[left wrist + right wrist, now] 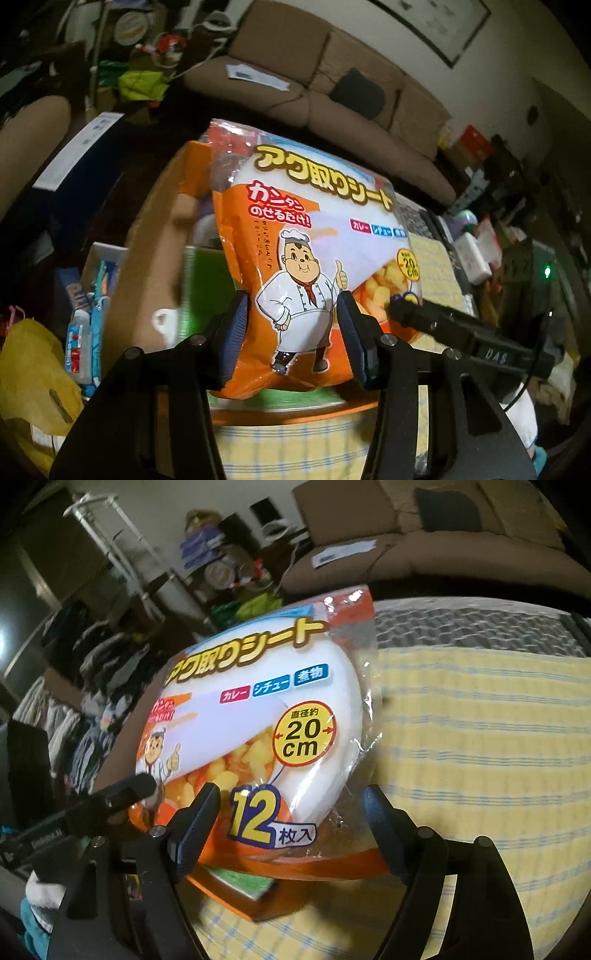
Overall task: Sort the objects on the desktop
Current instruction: 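Lift the package with both grippers and carry it over the box, then lower the package into the box on top of the green pad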
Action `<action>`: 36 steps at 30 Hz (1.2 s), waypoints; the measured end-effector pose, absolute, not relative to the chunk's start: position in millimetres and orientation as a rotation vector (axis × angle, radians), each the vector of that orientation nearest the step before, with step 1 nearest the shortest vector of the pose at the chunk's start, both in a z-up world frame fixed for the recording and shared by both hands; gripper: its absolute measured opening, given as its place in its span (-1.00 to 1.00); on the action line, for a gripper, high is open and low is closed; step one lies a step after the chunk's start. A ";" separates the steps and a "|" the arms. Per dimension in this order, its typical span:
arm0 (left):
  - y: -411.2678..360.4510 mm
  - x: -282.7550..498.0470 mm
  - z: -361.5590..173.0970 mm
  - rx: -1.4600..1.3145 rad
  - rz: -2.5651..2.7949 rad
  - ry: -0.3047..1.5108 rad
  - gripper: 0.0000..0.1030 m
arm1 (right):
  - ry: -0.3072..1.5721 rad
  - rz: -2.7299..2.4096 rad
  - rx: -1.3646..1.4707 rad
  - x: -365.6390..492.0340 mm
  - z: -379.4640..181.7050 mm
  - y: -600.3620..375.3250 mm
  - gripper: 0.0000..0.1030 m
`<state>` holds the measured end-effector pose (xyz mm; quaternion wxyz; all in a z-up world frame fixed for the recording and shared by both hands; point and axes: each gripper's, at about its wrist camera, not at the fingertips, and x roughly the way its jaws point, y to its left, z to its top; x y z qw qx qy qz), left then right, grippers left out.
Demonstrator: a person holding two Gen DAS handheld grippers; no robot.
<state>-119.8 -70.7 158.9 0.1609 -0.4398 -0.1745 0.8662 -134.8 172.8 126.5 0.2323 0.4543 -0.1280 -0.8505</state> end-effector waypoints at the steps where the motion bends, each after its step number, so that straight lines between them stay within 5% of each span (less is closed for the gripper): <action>1: -76.3 -120.9 156.1 -1.256 2.475 -0.515 -0.13 | -0.336 -2.321 1.259 -136.6 122.9 162.1 0.58; 26: -131.9 -128.2 125.8 -1.364 2.488 -0.591 -0.11 | -0.117 -2.152 1.418 -122.3 96.6 103.9 0.68; 36: -118.1 -121.8 126.6 -1.398 2.516 -0.436 0.18 | -0.117 -2.199 1.392 -121.3 112.1 120.1 0.74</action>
